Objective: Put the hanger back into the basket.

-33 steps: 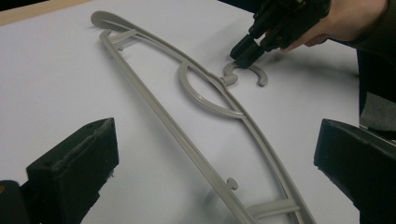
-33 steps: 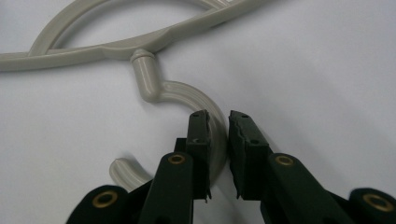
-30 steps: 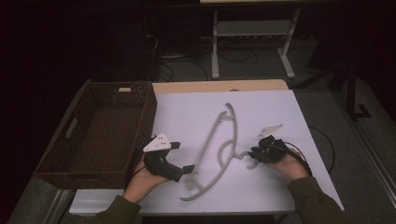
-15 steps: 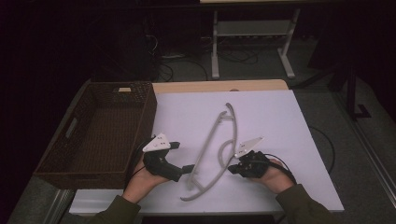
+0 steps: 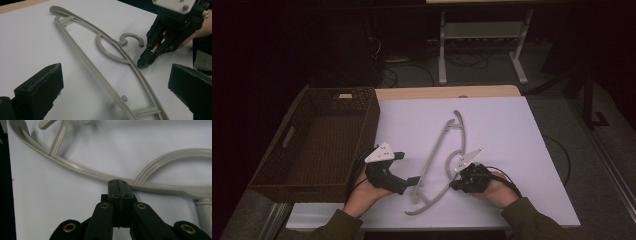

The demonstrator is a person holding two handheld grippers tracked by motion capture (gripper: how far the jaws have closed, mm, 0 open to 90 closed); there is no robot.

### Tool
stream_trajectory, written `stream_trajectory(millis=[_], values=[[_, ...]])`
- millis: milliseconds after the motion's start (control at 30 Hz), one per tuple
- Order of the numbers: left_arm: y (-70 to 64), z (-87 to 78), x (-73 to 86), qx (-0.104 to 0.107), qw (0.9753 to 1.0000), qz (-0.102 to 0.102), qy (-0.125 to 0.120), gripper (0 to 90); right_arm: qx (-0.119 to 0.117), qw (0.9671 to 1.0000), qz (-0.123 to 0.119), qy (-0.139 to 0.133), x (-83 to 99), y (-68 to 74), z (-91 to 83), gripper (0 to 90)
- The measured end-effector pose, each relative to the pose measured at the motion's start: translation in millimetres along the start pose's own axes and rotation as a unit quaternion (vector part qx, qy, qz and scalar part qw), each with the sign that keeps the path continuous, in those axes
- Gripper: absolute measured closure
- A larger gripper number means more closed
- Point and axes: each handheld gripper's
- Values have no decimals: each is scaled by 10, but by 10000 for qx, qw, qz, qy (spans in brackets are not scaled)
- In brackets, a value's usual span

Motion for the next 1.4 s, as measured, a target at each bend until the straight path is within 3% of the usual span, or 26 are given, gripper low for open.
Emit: stream_trajectory(millis=[367, 733, 900, 1000, 1033, 1067, 1167, 1200, 1233, 1333, 1400], values=[[-3, -14, -4, -23, 10000, -56, -49, 0, -17, 9998, -2, -180, -154, -51, 134, 895], [15, -49, -3, -65, 9999, -93, -105, 0, -40, 9995, -73, -309, -573, -206, 446, 895], [28, -52, 7, -69, 9999, -106, -89, 0, -68, 9992, -97, -389, -645, -257, 474, 894], [26, -52, 11, -68, 9999, -111, -83, 0, 145, 9983, -27, -568, -657, -357, 330, 894], [25, -49, 12, -70, 9999, -129, -89, 0, 241, 9974, 174, -657, -664, -400, 262, 894], [26, -45, 12, -67, 9999, -130, -91, 0, 299, 9957, 367, -795, -667, -467, 207, 894], [15, -33, 11, -53, 9998, -146, -80, 0, 778, 9913, 576, -890, -662, -740, 80, 894], [14, -31, 11, -48, 9999, -136, -59, 0, 1040, 9868, 727, -1006, -654, -917, 26, 894], [11, -26, 14, -45, 9999, -143, -70, 0, 1040, 9868, 727, -1006, -654, -917, 26, 894], [7, -24, 20, -36, 9999, -149, -36, 0, 1338, 9817, 891, -1025, -654, -1144, -5, 895], [9, -22, 24, -28, 9999, -152, -37, 0, 1479, 9798, 1006, -892, -665, -1305, 0, 895]])
Point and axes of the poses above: each handheld gripper's, and its own axes: z roughly forward along the jaws, x roughly out of its underside, y roughly to its left, and after that the axes turned 11 degrees about -x, right-handed
